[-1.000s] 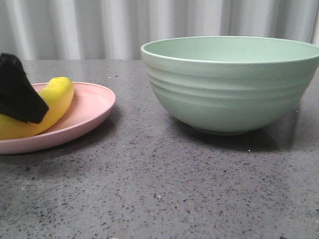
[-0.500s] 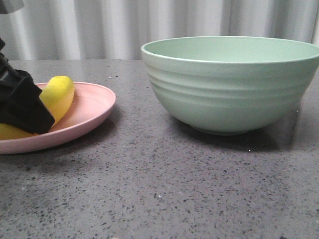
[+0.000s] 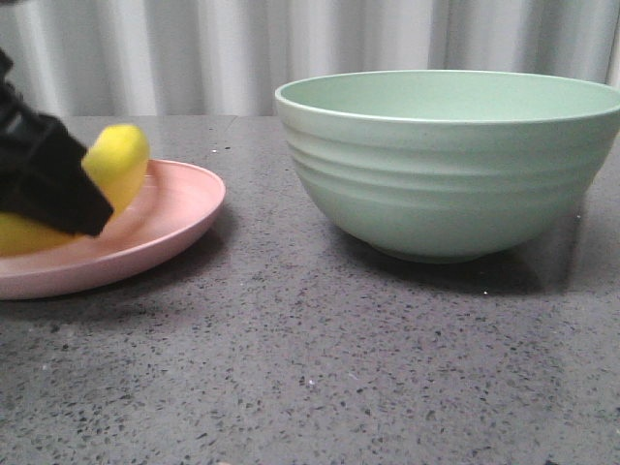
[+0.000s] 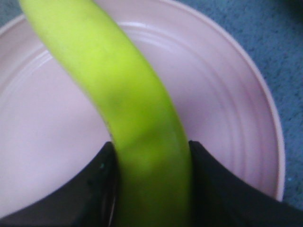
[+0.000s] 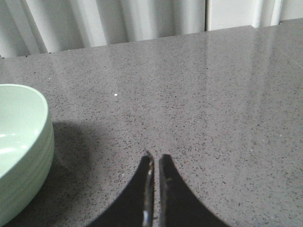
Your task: Transfer banana from pink plate to green bowl
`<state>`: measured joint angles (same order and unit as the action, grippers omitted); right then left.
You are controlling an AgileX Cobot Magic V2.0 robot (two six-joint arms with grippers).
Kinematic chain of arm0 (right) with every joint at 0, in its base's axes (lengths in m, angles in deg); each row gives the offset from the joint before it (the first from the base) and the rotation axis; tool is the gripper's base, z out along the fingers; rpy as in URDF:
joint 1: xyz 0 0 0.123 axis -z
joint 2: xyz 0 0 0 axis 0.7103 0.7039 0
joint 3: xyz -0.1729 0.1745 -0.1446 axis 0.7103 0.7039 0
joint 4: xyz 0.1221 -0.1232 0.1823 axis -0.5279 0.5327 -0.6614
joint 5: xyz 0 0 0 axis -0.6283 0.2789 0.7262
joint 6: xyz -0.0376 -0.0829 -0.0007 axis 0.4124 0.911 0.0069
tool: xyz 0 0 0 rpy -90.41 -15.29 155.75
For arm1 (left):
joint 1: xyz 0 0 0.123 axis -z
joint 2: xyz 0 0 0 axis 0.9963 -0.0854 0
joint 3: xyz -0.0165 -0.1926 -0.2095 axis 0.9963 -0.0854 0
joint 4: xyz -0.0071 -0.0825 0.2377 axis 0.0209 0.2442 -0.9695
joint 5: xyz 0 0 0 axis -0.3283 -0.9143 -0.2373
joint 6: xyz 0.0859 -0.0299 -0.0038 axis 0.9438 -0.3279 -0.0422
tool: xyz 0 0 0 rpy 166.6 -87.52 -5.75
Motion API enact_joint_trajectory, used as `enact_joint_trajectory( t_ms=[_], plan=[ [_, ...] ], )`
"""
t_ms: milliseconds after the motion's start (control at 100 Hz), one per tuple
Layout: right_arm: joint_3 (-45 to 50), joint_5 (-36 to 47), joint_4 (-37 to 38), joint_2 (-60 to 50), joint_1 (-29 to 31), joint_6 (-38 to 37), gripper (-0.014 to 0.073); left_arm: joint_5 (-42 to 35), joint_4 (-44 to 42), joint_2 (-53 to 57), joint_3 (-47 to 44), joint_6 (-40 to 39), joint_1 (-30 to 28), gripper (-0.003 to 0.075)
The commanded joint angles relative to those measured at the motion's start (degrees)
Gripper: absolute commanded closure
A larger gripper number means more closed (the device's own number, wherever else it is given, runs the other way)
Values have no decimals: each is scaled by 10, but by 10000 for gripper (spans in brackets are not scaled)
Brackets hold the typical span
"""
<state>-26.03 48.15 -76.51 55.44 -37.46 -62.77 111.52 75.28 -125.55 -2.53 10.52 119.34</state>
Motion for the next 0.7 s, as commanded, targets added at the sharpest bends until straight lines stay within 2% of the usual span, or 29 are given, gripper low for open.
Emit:
enact_joint_trajectory(
  t_ms=[0,80,150,260,340,390,690],
  plan=[
    [-55,-3,0,17,-5,4,664,-34,-1,34,38,1,11,741],
    [-91,-57,-14,38,-17,8,644,-34,-1,52,58,1,28,741],
    [-123,-98,-47,65,-31,33,582,-29,-2,67,75,2,48,741],
    [-168,-126,-135,113,-54,83,422,-12,-5,76,94,3,80,741],
    [-194,-126,-194,146,-71,90,303,-10,-5,77,99,3,105,741],
    [-209,-125,-223,168,-82,90,262,-10,-5,77,99,3,122,741],
    [-241,-69,-440,306,-171,90,247,-44,-4,76,99,3,213,741]
  ],
)
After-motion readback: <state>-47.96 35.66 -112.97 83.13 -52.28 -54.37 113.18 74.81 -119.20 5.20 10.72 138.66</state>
